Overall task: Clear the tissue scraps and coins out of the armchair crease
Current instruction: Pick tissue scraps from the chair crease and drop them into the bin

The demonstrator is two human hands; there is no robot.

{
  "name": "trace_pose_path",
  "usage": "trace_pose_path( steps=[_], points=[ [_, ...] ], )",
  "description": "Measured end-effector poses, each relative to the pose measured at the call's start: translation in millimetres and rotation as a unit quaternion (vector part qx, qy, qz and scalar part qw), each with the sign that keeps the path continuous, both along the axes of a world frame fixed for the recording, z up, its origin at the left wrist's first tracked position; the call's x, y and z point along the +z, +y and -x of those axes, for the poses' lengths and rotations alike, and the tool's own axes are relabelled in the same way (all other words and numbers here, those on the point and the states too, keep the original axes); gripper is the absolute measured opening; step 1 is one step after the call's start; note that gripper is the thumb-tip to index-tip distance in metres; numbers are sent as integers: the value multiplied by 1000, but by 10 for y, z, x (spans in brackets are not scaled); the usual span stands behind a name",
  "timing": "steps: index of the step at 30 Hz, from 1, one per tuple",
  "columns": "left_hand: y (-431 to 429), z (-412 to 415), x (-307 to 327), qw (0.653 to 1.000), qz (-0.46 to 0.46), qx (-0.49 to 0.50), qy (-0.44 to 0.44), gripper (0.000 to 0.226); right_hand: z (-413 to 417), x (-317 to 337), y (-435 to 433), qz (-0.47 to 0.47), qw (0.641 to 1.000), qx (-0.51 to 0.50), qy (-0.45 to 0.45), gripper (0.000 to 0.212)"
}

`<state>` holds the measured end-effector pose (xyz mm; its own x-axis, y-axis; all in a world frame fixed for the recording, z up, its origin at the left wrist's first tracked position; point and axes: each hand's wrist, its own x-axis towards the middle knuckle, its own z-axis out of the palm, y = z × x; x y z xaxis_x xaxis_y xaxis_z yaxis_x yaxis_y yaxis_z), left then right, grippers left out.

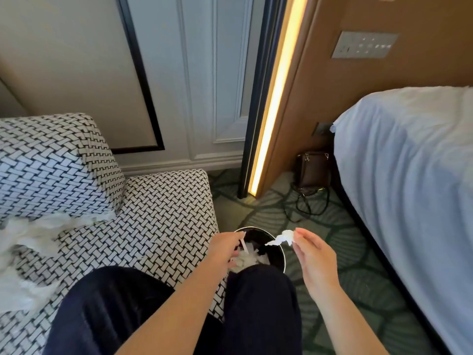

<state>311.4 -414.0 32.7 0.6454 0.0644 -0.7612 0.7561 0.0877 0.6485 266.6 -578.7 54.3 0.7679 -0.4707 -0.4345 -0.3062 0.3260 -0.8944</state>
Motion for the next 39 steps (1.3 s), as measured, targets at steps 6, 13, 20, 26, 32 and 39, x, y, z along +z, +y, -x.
trace_pose_path(
  steps=[6, 13, 20, 26, 32, 39],
  points=[
    [-65, 10, 47, 999, 47, 19, -11, 38, 12, -154, -80, -165, 985, -20, 38, 27],
    [133, 75, -25, 995, 35, 72, -56, 31, -61, -337, -69, -357, 921, -126, 88, 33],
    [286, 157, -40, 990, 50, 104, -85, 26, -237, -302, -41, -343, 932, -61, 101, 31],
    [333, 210, 31, 990, 44, 92, -95, 14, -203, -210, -85, -265, 956, 67, 110, 56],
    [369, 260, 57, 991, 41, 74, -104, 17, -74, -197, -25, -242, 962, 82, 100, 52],
    [534, 325, 214, 986, 70, 85, -122, 19, -86, 2, 225, -191, 972, 118, 68, 47]
  ],
)
